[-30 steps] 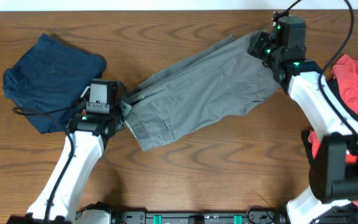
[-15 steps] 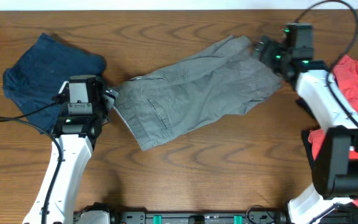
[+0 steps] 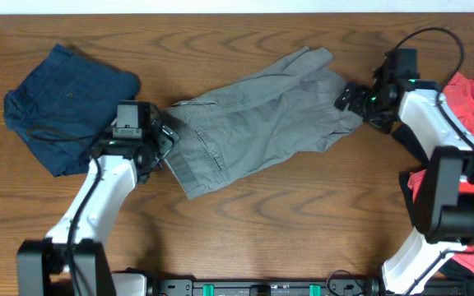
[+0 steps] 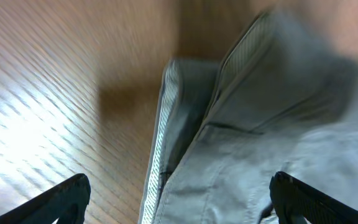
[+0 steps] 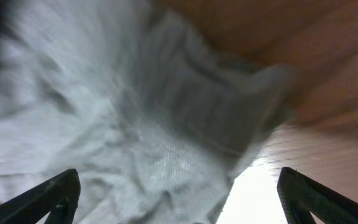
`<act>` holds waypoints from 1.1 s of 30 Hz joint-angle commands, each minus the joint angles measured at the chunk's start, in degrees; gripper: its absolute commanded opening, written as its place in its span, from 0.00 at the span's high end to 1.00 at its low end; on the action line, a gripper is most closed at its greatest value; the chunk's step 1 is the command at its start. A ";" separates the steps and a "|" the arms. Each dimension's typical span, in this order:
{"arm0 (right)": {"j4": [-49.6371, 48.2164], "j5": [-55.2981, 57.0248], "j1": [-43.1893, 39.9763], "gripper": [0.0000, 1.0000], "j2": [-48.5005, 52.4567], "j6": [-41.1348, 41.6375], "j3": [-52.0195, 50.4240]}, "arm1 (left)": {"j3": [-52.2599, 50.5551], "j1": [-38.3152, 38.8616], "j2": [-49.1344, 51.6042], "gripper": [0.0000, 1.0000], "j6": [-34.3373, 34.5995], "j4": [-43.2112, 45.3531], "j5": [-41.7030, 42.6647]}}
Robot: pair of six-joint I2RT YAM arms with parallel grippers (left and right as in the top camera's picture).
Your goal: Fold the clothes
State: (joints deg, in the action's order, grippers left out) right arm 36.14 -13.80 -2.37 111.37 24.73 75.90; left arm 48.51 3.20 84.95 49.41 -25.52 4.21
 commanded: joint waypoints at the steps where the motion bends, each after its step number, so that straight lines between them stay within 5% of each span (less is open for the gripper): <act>1: -0.74 -2.71 2.47 0.01 3.26 -0.92 0.15 | 0.04 0.50 3.10 0.07 -0.96 -0.13 3.82; 6: -1.86 -0.87 4.33 0.02 6.01 0.55 0.15 | 0.04 0.52 5.66 0.07 -1.95 -0.17 7.13; 7: -1.31 0.26 4.59 0.14 6.27 0.52 0.15 | 0.04 0.52 5.73 0.07 -2.60 -0.44 7.17; 10: 2.51 4.11 4.59 0.99 6.29 1.49 0.15 | 0.04 0.52 5.73 0.07 -4.83 -2.34 7.17; 21: 34.27 34.45 1.75 0.99 3.02 19.37 0.15 | 0.04 0.52 5.62 0.08 -13.25 -19.15 9.73; 28: 35.34 33.77 3.30 0.94 -5.51 14.82 0.17 | 0.79 0.52 0.02 0.16 -16.46 -18.18 13.38; 31: 34.27 31.01 3.34 0.69 -9.88 12.55 0.17 | 1.14 0.52 -4.74 0.21 -18.75 -13.33 14.73; 32: 34.10 30.67 3.32 0.46 -11.23 12.46 0.17 | 1.14 0.52 -5.99 0.21 -19.85 -11.61 15.61; 33: 33.90 30.40 3.30 0.13 -13.03 12.46 0.17 | 1.14 0.52 -7.23 0.23 -21.11 -9.75 16.65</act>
State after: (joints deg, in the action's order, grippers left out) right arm 70.35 16.53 0.58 102.28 38.44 75.99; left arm 48.62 3.60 81.06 32.71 -37.32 17.85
